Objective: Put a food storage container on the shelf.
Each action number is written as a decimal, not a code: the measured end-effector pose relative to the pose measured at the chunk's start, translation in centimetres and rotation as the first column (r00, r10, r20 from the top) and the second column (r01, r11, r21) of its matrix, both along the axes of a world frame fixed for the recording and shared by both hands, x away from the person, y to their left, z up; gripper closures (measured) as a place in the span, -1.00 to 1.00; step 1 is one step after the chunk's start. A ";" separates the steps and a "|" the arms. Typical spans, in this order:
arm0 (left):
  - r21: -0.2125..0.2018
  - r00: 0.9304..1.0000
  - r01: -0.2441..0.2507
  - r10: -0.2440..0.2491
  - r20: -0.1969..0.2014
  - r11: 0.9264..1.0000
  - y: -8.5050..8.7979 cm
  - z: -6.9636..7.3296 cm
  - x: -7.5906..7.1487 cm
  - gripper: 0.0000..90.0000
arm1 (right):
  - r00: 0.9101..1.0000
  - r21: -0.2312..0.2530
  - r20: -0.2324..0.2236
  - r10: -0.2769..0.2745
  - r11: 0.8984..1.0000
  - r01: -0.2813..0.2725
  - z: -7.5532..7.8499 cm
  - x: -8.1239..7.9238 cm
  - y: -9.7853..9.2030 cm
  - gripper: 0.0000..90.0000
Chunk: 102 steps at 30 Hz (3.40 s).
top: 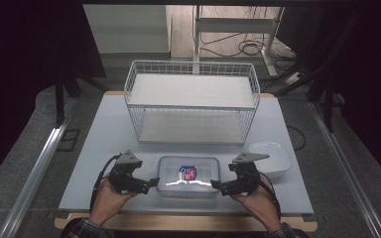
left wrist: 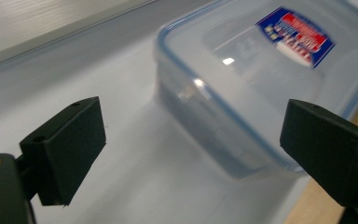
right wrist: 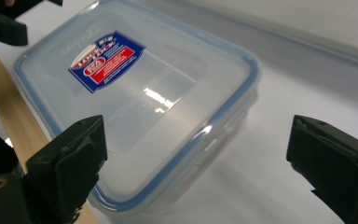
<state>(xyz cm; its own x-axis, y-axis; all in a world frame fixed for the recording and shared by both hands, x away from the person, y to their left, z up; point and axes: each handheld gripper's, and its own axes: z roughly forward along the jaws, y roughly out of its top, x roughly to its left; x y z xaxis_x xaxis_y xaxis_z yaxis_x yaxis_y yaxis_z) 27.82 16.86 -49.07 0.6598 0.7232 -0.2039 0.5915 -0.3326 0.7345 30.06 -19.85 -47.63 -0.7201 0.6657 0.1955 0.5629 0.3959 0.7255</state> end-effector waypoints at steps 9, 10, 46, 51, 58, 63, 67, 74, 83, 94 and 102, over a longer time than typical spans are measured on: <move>-0.126 0.979 0.096 -0.117 -0.167 0.987 -2.2 -1.7 3.0 -0.98 | 0.992 0.057 -0.122 0.020 0.998 -0.013 -1.3 1.7 1.0 -0.86; -0.147 0.977 0.098 -0.123 -0.172 0.984 -2.2 -1.9 3.1 -0.98 | 0.989 0.074 -0.145 0.022 0.997 -0.011 -1.6 1.8 1.1 -0.86; -0.343 0.991 -0.010 -0.036 -0.129 0.939 1.0 -0.8 -0.3 0.11 | 0.977 0.261 -0.212 -0.028 0.962 0.084 -0.4 -0.2 -1.2 0.17; -0.346 0.993 -0.008 -0.032 -0.110 0.938 1.0 0.0 -0.2 0.11 | 0.985 0.267 -0.171 -0.030 0.961 0.076 0.3 -0.3 -1.2 0.17; -0.338 0.996 -0.005 -0.026 -0.088 0.941 1.0 1.5 0.2 0.11 | 0.992 0.270 -0.124 -0.029 0.961 0.062 1.9 0.0 -1.0 0.16; -0.333 0.998 0.000 -0.022 -0.062 0.943 1.2 2.8 0.7 0.11 | 0.996 0.272 -0.088 -0.032 0.961 0.055 3.3 0.6 -0.7 0.16; -0.322 0.999 0.006 -0.018 -0.035 0.947 1.2 4.4 1.3 0.11 | 0.998 0.279 -0.064 -0.026 0.959 0.043 4.6 1.4 -0.7 0.16; -0.303 1.000 0.000 -0.004 -0.010 0.953 1.2 6.8 2.5 0.10 | 0.999 0.297 -0.049 -0.024 0.954 0.038 6.5 2.9 -0.6 0.15; -0.313 1.000 -0.010 0.018 0.020 0.950 1.4 9.2 4.0 0.09 | 0.999 0.312 -0.027 -0.033 0.949 0.040 8.7 4.4 -0.3 0.16; -0.316 0.998 -0.011 0.031 0.058 0.949 1.6 13.6 6.2 0.09 | 0.999 0.341 0.011 -0.038 0.940 0.032 12.5 6.5 0.0 0.16; -0.320 0.997 -0.007 0.032 0.076 0.947 1.7 16.0 7.9 0.09 | 0.999 0.345 0.027 -0.046 0.938 0.033 14.9 8.0 -0.1 0.16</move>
<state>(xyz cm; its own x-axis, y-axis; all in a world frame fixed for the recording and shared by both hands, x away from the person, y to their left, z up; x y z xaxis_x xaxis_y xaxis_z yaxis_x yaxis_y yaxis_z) 35.73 18.51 -33.02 0.6696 0.6417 -0.3739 0.5313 -0.0622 0.8449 38.08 -19.90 -32.75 -0.7049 0.5900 0.3937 0.5453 0.0959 0.8327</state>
